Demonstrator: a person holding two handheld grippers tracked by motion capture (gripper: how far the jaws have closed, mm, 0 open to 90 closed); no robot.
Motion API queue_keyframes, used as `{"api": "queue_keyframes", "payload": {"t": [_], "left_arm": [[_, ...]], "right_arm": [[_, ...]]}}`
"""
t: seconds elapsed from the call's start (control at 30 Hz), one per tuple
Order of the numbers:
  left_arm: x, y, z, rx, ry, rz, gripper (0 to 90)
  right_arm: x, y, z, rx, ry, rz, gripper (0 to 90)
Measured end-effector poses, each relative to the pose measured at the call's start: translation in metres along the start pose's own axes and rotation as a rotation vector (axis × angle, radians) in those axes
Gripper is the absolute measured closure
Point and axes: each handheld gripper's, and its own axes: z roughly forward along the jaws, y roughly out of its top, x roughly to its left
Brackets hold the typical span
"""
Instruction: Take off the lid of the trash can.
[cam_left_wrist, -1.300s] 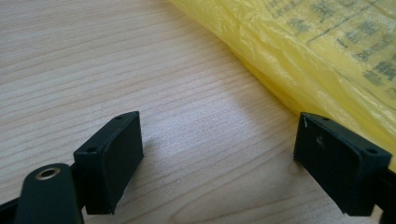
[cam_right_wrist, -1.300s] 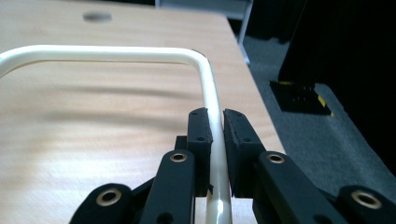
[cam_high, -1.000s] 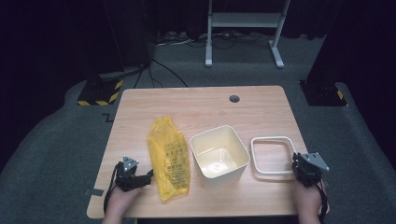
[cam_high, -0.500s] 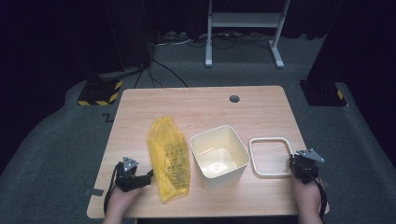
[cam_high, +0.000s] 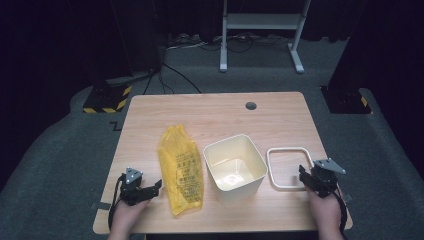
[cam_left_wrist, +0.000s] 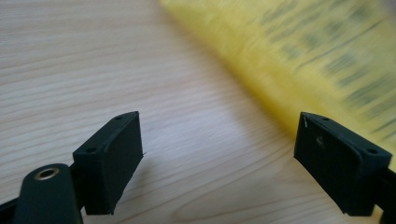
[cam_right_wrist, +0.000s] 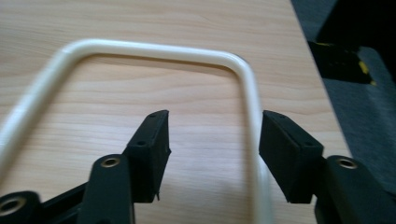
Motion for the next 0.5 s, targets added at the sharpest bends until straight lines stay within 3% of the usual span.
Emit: {"api": "queue_keyframes", "payload": {"t": [0.07, 0.1, 0.13, 0.23, 0.27, 0.3, 0.37, 0.5], "left_arm": [[-0.013, 0.008, -0.005, -0.039, -0.018, 0.028, 15.4], [-0.013, 0.008, -0.005, -0.039, -0.018, 0.028, 15.5], [-0.028, 0.014, -0.004, -0.045, -0.038, 0.054, 15.7], [-0.046, 0.018, 0.013, 0.064, -0.019, 0.104, 19.5], [-0.048, 0.018, 0.019, 0.109, -0.002, 0.119, 20.8], [-0.048, 0.018, 0.019, 0.109, -0.002, 0.119, 22.0], [-0.053, 0.011, 0.026, 0.190, 0.024, 0.151, 23.1], [-0.056, 0.000, 0.013, 0.184, 0.004, 0.160, 23.7]], "right_arm": [[0.009, 0.000, -0.006, -0.017, 0.032, -0.020, 39.2], [0.013, -0.001, -0.009, -0.017, 0.049, -0.023, 37.9], [0.017, -0.002, -0.011, -0.014, 0.073, -0.020, 37.4], [0.032, -0.010, -0.017, -0.001, 0.100, -0.048, 36.9], [0.037, -0.013, -0.019, -0.005, 0.102, -0.072, 36.9], [0.037, -0.013, -0.019, -0.005, 0.102, -0.072, 36.9], [0.046, -0.021, -0.027, -0.024, 0.104, -0.100, 37.8], [0.046, -0.028, -0.027, -0.024, 0.117, -0.100, 38.3]]}}
